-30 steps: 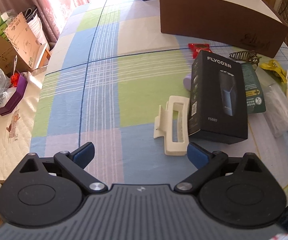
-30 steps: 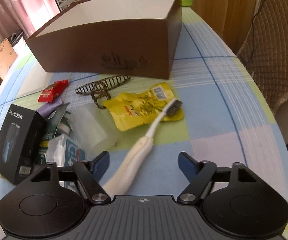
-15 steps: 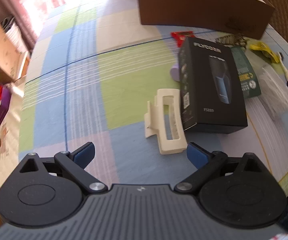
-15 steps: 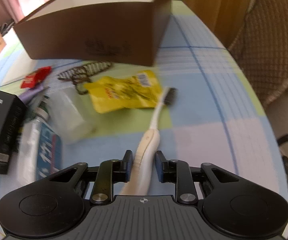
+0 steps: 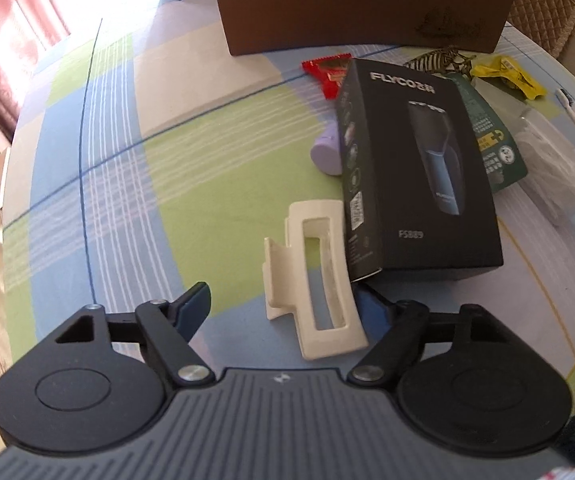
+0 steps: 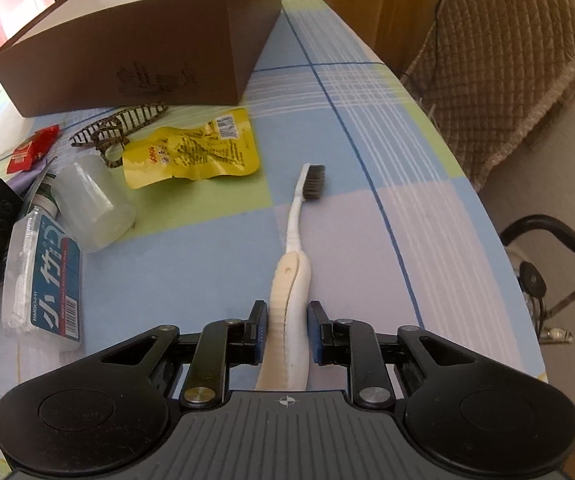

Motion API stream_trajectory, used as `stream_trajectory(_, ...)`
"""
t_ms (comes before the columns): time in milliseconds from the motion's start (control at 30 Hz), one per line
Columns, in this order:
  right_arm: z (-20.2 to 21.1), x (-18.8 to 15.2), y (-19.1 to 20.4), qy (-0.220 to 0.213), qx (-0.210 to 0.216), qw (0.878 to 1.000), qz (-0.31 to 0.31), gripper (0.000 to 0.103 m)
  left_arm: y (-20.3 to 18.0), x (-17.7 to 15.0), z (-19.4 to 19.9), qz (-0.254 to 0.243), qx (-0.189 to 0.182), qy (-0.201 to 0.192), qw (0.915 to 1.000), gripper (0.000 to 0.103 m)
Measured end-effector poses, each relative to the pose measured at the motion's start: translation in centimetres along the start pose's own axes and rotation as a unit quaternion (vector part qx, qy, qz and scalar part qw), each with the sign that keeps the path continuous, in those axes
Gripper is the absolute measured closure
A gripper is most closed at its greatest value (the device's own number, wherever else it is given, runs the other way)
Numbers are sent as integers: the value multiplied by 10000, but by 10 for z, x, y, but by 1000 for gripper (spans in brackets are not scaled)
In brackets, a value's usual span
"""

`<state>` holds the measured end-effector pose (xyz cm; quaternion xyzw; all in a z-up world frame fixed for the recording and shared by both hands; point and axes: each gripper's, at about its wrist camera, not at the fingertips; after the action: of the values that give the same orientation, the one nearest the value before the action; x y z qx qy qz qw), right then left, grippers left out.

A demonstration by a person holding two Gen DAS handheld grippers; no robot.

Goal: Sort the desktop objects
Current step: 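Close right tool on the toothbrush handle while left tool closes on the cream hair clip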

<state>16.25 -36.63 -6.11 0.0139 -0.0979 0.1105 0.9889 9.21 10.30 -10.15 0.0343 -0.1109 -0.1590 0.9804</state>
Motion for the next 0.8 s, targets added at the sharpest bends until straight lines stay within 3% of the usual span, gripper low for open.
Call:
stream_trajectory(267, -1, 1, 3, -26, -66, 9999, -149, 83, 23, 0, -8, -468, 56, -116, 9988, 32)
stream_trajectory(467, -3, 4, 7, -28, -120, 9997, -211, 66, 17, 15, -14, -1239, -2, -280, 9919, 33)
stream_trajectory(567, -4, 6, 7, -37, -147, 9995, -277, 59, 17, 22, -16, -1374, -219, -329, 9897, 45)
stream_trajectory(633, -4, 6, 7, -57, -166, 9994, -305, 54, 20, 24, -17, -1340, -370, -338, 9897, 63)
stream_trajectory(800, -6, 5, 6, -152, -193, 9991, -341, 47, 31, 17, -15, -808, -355, -305, 9956, 66)
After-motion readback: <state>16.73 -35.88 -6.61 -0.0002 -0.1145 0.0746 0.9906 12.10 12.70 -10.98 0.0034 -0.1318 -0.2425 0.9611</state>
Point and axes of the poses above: each gripper's, at about its wrist camera, not at the fingertips, and z roughly against the way its jaws point, y to its left, x to its top, and after that the axes turned 14 degrees about y, right-handed
